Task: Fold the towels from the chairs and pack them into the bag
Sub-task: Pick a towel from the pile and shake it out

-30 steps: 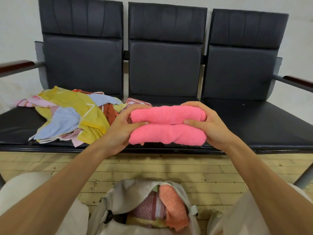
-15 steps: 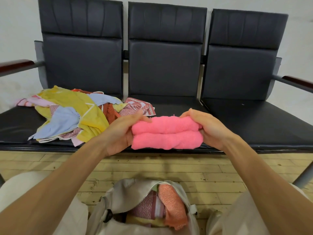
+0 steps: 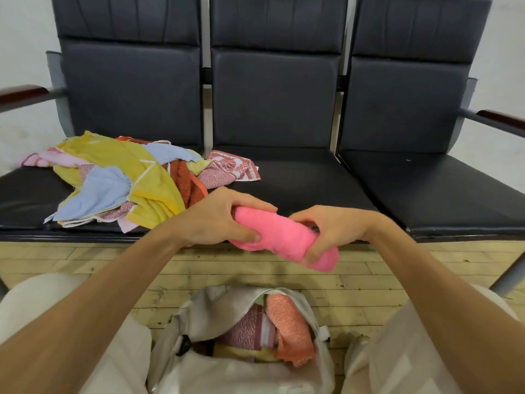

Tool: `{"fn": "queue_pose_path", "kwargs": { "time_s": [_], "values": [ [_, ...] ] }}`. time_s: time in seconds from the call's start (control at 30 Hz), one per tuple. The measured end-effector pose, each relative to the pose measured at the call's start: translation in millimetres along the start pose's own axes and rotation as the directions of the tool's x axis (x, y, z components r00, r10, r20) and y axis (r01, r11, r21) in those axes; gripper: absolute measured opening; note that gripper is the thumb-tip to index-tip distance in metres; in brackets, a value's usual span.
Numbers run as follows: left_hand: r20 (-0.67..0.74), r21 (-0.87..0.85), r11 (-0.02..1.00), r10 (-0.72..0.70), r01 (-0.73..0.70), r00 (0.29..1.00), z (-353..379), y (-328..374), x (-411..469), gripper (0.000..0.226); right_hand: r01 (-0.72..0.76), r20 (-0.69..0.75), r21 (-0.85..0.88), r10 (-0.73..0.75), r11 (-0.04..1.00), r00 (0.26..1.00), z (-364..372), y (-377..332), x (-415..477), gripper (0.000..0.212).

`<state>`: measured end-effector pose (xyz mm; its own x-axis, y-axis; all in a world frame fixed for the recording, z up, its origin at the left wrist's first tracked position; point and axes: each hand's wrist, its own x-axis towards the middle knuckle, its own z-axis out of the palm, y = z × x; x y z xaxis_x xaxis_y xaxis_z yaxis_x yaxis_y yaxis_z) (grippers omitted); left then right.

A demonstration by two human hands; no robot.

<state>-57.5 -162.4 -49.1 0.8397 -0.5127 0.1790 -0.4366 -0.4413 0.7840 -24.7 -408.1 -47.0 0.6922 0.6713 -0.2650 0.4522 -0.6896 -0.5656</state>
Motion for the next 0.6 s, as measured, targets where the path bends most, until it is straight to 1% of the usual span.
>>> {"fn": "queue_pose_path", "kwargs": {
  "time_s": [0.03,0.1,0.2,0.27,0.3,0.37,0.43,0.47,0.5,0.57,0.6],
  "values": [
    [0.002,0.014,1.0,0.017,-0.017,1.0,0.0,-0.2,0.1,0.053,0.009,0.002,-0.005,-0.009,1.0,1.0,3.3,-3.0,3.7,0.052],
    [0.005,0.031,0.998,0.048,-0.048,0.999,-1.1,0.4,-1.0,0.053,0.023,-0.025,-0.001,-0.023,1.0,0.999,6.7,-8.3,9.3,0.056],
    [-0.029,0.046,0.993,0.11,-0.109,0.993,-3.9,1.4,-2.1,0.054,0.064,-0.065,0.078,-0.058,0.995,0.996,7.5,-12.9,12.9,0.062],
    [-0.054,0.069,0.989,0.132,-0.129,0.99,-5.1,0.3,-1.7,0.059,0.048,-0.075,0.081,-0.042,0.996,0.996,9.5,-13.3,14.8,0.051],
    [-0.052,0.107,0.986,0.137,-0.131,0.989,-4.7,-2.5,-0.9,0.064,0.032,-0.1,0.049,-0.026,0.998,0.995,11.2,-13.6,15.6,0.043],
    [-0.009,0.243,0.961,0.14,-0.133,0.99,-1.1,-9.3,1.5,0.071,0.0,-0.172,-0.059,-0.01,0.998,0.985,13.3,-14.4,17.6,0.034],
    [0.053,0.351,0.932,0.074,-0.088,0.996,4.0,-13.6,4.1,0.075,-0.031,-0.211,-0.155,-0.002,0.987,0.977,16.0,-16.3,19.1,0.031],
    [0.091,0.387,0.921,0.006,-0.041,0.996,6.0,-13.3,5.2,0.074,-0.047,-0.212,-0.185,0.007,0.982,0.977,18.1,-17.7,19.7,0.031],
    [0.138,0.413,0.911,-0.079,0.015,0.987,8.0,-11.6,6.2,0.07,-0.061,-0.202,-0.206,0.018,0.977,0.979,20.9,-19.0,20.4,0.032],
    [0.234,0.446,0.887,-0.242,0.117,0.942,12.4,-9.7,11.4,0.052,-0.077,-0.175,-0.25,0.033,0.965,0.984,26.7,-21.8,22.7,0.033],
    [0.25,0.456,0.88,-0.271,0.134,0.93,15.5,-10.6,15.3,0.043,-0.079,-0.168,-0.277,0.033,0.957,0.985,29.5,-23.9,23.4,0.032]
  ]
}}
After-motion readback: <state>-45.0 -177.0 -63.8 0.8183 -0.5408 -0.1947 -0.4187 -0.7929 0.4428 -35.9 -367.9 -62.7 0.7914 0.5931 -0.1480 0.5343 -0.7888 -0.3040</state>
